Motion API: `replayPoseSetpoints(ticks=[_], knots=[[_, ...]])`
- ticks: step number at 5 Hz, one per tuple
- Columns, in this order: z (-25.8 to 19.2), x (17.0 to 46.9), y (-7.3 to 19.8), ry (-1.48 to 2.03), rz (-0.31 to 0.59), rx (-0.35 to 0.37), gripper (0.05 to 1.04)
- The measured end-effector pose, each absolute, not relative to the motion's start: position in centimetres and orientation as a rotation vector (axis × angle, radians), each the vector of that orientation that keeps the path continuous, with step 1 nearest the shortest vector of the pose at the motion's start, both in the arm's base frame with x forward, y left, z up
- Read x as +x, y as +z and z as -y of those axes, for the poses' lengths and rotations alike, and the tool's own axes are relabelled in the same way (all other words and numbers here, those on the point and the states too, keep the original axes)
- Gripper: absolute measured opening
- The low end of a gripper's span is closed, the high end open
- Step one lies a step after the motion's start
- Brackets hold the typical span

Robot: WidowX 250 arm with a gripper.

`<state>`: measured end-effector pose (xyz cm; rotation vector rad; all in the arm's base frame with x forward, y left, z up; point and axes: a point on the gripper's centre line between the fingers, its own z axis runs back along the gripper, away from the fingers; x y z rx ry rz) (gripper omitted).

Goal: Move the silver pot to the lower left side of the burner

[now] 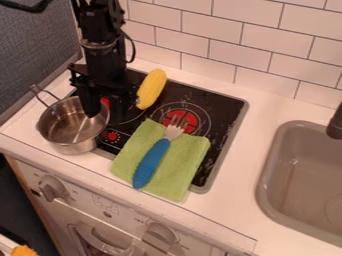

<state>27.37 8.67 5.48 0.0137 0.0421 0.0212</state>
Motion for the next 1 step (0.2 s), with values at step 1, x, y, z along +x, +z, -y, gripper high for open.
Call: replayPoseSetpoints(ticks=[1], knots=[[-6.65,27.81,6.32,-0.057,-0.022,-0.014,1.007]])
